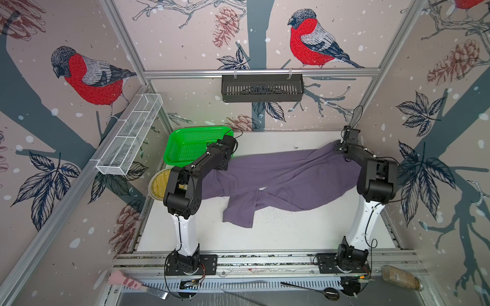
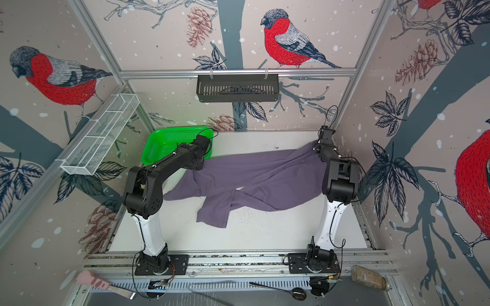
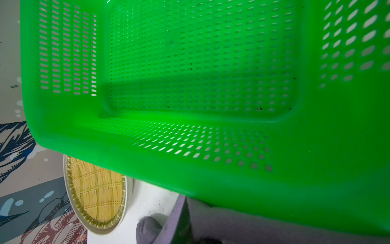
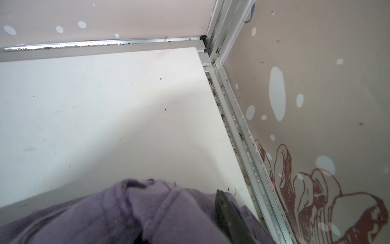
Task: Fold and stack the trousers
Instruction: Flatten out the trousers at the center of the table.
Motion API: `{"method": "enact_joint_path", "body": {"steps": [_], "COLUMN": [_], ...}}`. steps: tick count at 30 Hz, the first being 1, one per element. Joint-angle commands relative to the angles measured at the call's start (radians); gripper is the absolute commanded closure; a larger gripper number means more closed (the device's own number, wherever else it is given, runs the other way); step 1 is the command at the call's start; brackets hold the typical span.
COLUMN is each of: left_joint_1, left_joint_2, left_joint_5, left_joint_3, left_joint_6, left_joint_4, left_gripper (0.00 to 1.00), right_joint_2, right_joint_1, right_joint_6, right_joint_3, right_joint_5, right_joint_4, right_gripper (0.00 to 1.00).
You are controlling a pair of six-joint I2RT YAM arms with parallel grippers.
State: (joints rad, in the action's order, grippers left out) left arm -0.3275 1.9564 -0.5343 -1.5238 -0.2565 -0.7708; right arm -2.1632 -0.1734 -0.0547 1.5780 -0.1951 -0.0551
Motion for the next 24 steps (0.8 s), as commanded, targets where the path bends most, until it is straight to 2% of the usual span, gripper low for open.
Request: {"method": "enact_joint_path", "body": {"steps": [1, 6, 12, 16, 18, 23, 24], "left_joint_1": [0.002, 0.01, 0.015, 0.016, 0.015, 0.013, 0.012], "left_joint_2": [0.001, -0.029, -0.063, -0.099, -0.123, -0.171, -0.19], "left_joint_5": [0.034, -0.001, 0.0, 0.063, 0.081, 0.115, 0.127], "left_joint_3": [-0.01, 0.009, 0.04, 0.047, 0.059, 0.066, 0.077], "left_joint_6": [-0.014, -0.015, -0.018, -0.014, -0.012, 0.003, 0.006], "left_joint_4": [-0.008, -0.011, -0.008, 0.001, 0.011, -0.009, -0.005], "left_gripper": [0.92, 0.92, 0.9, 0.82, 0.78, 0.59, 0.56], "right_joint_2": [-0.012, 0.06, 0.176, 0.242, 0.254, 0.287, 0.302], "right_joint_1": [0.009, -0.013, -0.089, -0.141, -0.137, -0.132, -0.132], "right_joint_6": [-0.019, -0.009, 0.065, 0.137, 0.141, 0.173, 0.179], "right_joint_3": [0.033, -0.015, -0.159, -0.298, -0.334, -0.417, -0.435], "right_joint_5": [-0.063, -0.063, 0.087, 0.217, 0.207, 0.122, 0.109], "right_joint_4": [-0.05, -0.087, -0.122, -0.08, -0.075, -0.061, -0.055], "right_gripper": [0.5, 0.36, 0.31, 0.29, 0.29, 0.27, 0.24]}}
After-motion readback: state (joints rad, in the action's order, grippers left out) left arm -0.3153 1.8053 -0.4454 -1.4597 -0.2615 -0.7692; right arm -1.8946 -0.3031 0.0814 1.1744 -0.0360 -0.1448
